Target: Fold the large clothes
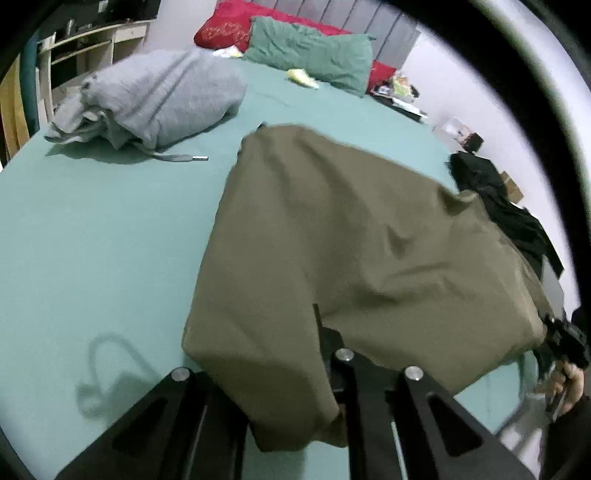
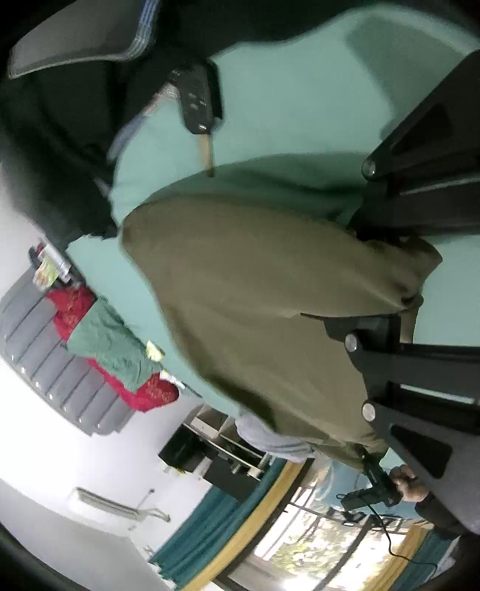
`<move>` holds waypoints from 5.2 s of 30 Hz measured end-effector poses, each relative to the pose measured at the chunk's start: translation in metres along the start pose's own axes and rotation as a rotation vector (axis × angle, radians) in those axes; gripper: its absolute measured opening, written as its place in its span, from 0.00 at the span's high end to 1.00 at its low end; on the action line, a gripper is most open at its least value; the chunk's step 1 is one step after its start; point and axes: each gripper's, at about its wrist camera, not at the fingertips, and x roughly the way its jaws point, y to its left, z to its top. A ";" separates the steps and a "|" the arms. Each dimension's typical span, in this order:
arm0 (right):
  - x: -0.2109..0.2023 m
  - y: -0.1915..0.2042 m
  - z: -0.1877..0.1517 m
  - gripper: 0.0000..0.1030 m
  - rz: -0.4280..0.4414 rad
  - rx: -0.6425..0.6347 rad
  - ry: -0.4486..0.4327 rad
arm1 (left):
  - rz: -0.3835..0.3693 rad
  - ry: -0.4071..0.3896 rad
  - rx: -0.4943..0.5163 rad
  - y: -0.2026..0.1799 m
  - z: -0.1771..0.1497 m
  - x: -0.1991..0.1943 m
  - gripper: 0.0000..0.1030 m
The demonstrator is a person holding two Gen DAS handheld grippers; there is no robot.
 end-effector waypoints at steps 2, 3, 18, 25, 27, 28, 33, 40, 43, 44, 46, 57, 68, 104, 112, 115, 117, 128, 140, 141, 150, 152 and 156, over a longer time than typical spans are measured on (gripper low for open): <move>-0.022 0.005 0.000 0.87 -0.004 -0.023 0.003 | -0.007 0.017 0.013 -0.009 -0.021 -0.026 0.91; -0.033 0.007 -0.001 0.87 -0.015 -0.037 0.015 | -0.012 0.031 0.018 -0.014 -0.029 -0.033 0.91; -0.036 0.002 0.003 0.31 -0.175 -0.066 -0.037 | 0.020 -0.072 -0.027 -0.013 0.037 -0.059 0.16; 0.018 0.003 -0.007 0.31 -0.212 -0.083 -0.056 | -0.039 0.105 0.059 -0.016 0.105 0.055 0.16; 0.025 0.005 -0.007 0.31 -0.242 -0.116 -0.044 | -0.028 0.159 0.081 -0.014 0.114 0.085 0.16; 0.028 0.003 -0.008 0.31 -0.250 -0.127 -0.043 | -0.027 0.185 0.087 -0.013 0.111 0.096 0.16; 0.040 -0.001 -0.006 0.30 -0.289 -0.130 -0.035 | -0.034 0.191 0.088 -0.011 0.096 0.118 0.84; 0.036 0.001 -0.007 0.30 -0.318 -0.136 -0.100 | 0.079 -0.084 -0.086 0.017 0.104 0.071 0.97; 0.037 0.000 -0.005 0.29 -0.336 -0.139 -0.104 | 0.105 -0.033 -0.127 0.028 0.109 0.076 0.86; 0.035 0.000 -0.006 0.29 -0.341 -0.140 -0.106 | 0.108 -0.020 -0.153 0.030 0.110 0.076 0.68; 0.030 0.001 -0.008 0.29 -0.347 -0.145 -0.121 | 0.108 -0.061 -0.202 0.030 0.107 0.057 0.54; -0.016 -0.021 -0.021 0.19 -0.250 -0.036 -0.215 | -0.021 -0.093 0.074 -0.106 0.030 -0.022 0.24; 0.010 -0.049 -0.028 0.15 -0.116 0.106 -0.029 | -0.095 0.068 0.103 -0.210 -0.022 0.044 0.24; 0.022 0.215 -0.021 0.77 0.027 -0.422 -0.003 | -0.070 0.021 0.191 -0.139 -0.009 0.022 0.19; 0.081 0.339 -0.051 0.77 -0.053 -0.673 0.075 | 0.067 -0.075 0.143 -0.016 -0.003 -0.023 0.18; 0.122 0.381 -0.082 0.76 -0.062 -0.764 0.161 | -0.011 -0.097 0.001 0.040 -0.005 -0.034 0.18; 0.146 0.397 -0.104 0.76 -0.056 -0.798 0.229 | -0.037 -0.103 -0.096 0.070 -0.005 -0.037 0.18; 0.227 0.415 -0.202 0.31 0.190 -0.744 0.585 | -0.054 -0.179 -0.332 0.152 -0.004 -0.056 0.18; 0.097 0.320 -0.085 0.12 0.125 -0.560 0.220 | -0.326 -0.174 -0.041 0.051 0.013 -0.074 0.05; 0.100 0.297 -0.075 0.12 0.093 -0.495 0.214 | -0.308 -0.108 -0.001 0.038 0.011 -0.061 0.05; 0.170 0.178 -0.110 0.12 0.316 -0.045 0.366 | -0.097 0.101 -0.025 0.052 -0.033 -0.022 0.34; 0.179 0.169 -0.123 0.12 0.372 0.038 0.354 | -0.051 0.110 -0.064 0.064 -0.036 -0.025 0.35; 0.182 0.179 -0.124 0.50 0.386 0.000 0.368 | -0.055 0.085 -0.139 0.073 -0.040 -0.051 0.34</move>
